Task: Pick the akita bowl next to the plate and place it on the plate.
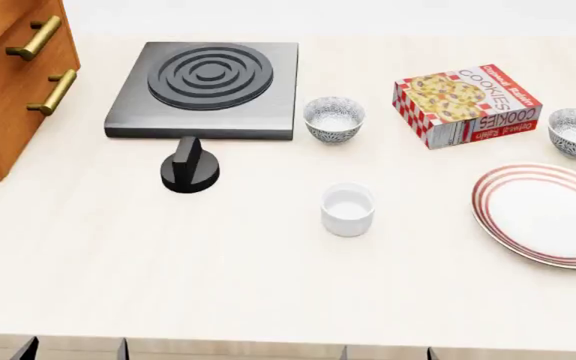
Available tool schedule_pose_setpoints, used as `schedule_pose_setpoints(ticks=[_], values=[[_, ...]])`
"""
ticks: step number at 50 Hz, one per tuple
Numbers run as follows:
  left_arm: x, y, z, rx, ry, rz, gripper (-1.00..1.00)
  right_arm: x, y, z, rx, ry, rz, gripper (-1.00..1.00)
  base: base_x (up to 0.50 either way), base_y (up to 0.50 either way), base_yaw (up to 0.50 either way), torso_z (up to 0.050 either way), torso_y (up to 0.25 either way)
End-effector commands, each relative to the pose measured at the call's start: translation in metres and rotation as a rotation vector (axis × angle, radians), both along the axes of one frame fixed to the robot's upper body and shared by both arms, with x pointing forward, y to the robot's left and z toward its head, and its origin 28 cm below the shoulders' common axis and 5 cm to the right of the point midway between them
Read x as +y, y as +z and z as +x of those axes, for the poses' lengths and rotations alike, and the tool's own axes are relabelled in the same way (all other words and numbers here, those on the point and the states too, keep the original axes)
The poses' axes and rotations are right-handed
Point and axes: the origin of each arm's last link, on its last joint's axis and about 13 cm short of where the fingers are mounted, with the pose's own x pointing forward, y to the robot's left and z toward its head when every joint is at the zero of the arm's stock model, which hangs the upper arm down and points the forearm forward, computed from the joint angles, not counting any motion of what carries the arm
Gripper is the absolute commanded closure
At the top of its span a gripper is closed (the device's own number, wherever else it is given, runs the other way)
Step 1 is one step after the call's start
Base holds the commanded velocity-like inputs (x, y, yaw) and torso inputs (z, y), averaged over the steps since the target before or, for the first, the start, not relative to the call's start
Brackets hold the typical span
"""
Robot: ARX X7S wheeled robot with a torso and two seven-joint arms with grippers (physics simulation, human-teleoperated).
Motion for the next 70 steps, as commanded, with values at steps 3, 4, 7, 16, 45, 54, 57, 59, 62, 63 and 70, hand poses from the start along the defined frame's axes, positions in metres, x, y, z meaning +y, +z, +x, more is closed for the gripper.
schedule_pose_setpoints(ticks=[3, 4, 7, 16, 45, 54, 57, 59, 62, 63, 70], values=[[0.003, 0.007, 0.0, 0.014, 0.003, -0.083, -1.0, 0.0, 0.001, -0.002, -0.007, -0.006, -0.007, -1.0, 0.0, 0.0, 0.0, 0.0, 0.0], [0.003, 0.009, 0.0, 0.02, 0.006, -0.089, -1.0, 0.001, 0.001, -0.002, -0.008, -0.005, -0.008, -1.0, 0.0, 0.0, 0.0, 0.0, 0.0], [0.007, 0.018, -0.001, 0.015, 0.001, -0.148, -1.0, 0.0, 0.004, -0.003, -0.013, 0.008, 0.002, -1.0, 0.0, 0.0, 0.0, 0.0, 0.0], [0.027, 0.051, 0.007, -0.014, 0.041, -0.283, -1.0, 0.006, 0.057, -0.005, -0.081, 0.083, 0.03, -1.0, 0.0, 0.0, 0.0, 0.0, 0.0], [0.084, 0.063, 0.043, -0.101, 0.236, -0.507, -1.0, -0.002, 0.16, 0.002, -0.304, 0.169, 0.128, -1.0, 0.0, 0.0, 0.0, 0.0, 0.0], [0.082, 0.062, 0.042, -0.112, 0.249, -0.496, -1.0, -0.003, 0.155, 0.001, -0.299, 0.172, 0.146, -1.0, 0.0, 0.0, 0.0, 0.0, 0.0], [0.081, 0.063, 0.041, -0.111, 0.239, -0.481, -1.0, -0.003, 0.155, 0.001, -0.291, 0.177, 0.156, -1.0, 0.0, -0.06, 0.0, 0.0, 0.0], [0.081, 0.062, 0.041, -0.111, 0.237, -0.481, -1.0, -0.003, 0.154, 0.001, -0.29, 0.176, 0.156, -1.0, 0.0, -0.22, 0.0, 0.0, 0.0], [0.081, 0.062, 0.041, -0.109, 0.237, -0.481, -1.0, -0.003, 0.153, 0.002, -0.281, 0.176, 0.157, -1.0, 0.0, -0.4, 0.0, 0.0, 0.0], [0.081, 0.062, 0.04, -0.107, 0.236, -0.482, -1.0, -0.003, 0.153, 0.001, -0.281, 0.176, 0.155, -1.0, 0.0, -0.5, 0.0, 0.0, 0.0], [0.081, 0.062, 0.04, -0.105, 0.231, -0.484, -1.0, -0.003, 0.152, 0.001, -0.274, 0.173, 0.154, -1.0, 0.0, -0.5, 0.0, 0.0, 0.0]])
